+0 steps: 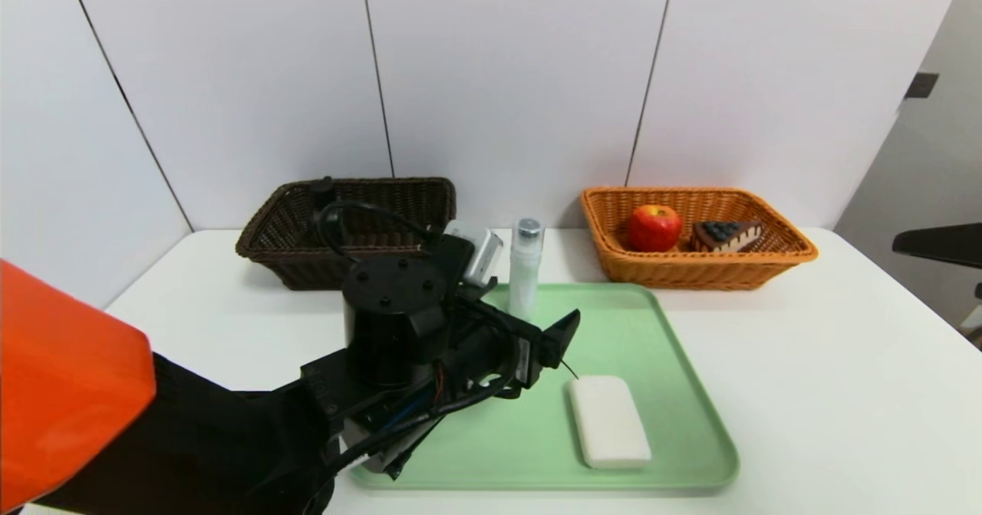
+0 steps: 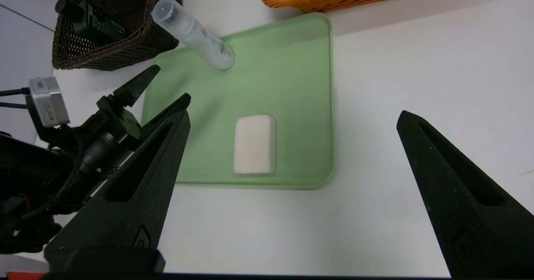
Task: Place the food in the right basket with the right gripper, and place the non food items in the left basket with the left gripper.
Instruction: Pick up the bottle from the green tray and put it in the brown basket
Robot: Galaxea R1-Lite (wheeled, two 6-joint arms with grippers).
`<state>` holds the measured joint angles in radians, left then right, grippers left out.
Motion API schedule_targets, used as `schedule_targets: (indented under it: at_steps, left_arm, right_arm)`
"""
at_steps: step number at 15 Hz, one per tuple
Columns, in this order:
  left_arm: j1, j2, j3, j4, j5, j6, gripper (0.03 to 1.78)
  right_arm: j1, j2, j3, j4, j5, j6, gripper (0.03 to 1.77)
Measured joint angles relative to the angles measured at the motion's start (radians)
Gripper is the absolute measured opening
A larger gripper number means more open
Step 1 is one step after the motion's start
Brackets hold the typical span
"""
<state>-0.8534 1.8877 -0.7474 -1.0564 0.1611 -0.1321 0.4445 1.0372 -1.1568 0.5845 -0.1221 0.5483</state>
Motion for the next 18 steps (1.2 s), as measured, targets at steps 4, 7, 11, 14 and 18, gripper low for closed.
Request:
schedule_targets:
  at_steps: [4,7,11,14,18]
  left_arm:
    - [0.032,0.069,-0.064,-0.005,0.011,0.014,1.69]
    - [0.05,0.114,-0.114,-0.002,0.01,0.015,1.69]
    - [0.075,0.177,-0.191,0.002,0.01,0.027,1.69]
    - [0.111,0.23,-0.238,0.001,0.005,0.039,1.69]
    - [0.135,0.286,-0.301,0.002,-0.01,0.039,1.69]
  right_arm:
    - [0.0,0.003,0.001,0.001,0.019,-0.001,1.71]
    - [0.0,0.003,0.005,0.005,0.019,-0.001,1.71]
    - [0.0,-0.001,0.02,0.005,0.016,-0.002,1.71]
    - [0.0,-0.001,0.024,0.005,0.017,-0.002,1.71]
    - [0.0,-0.001,0.03,0.004,0.015,-0.007,1.71]
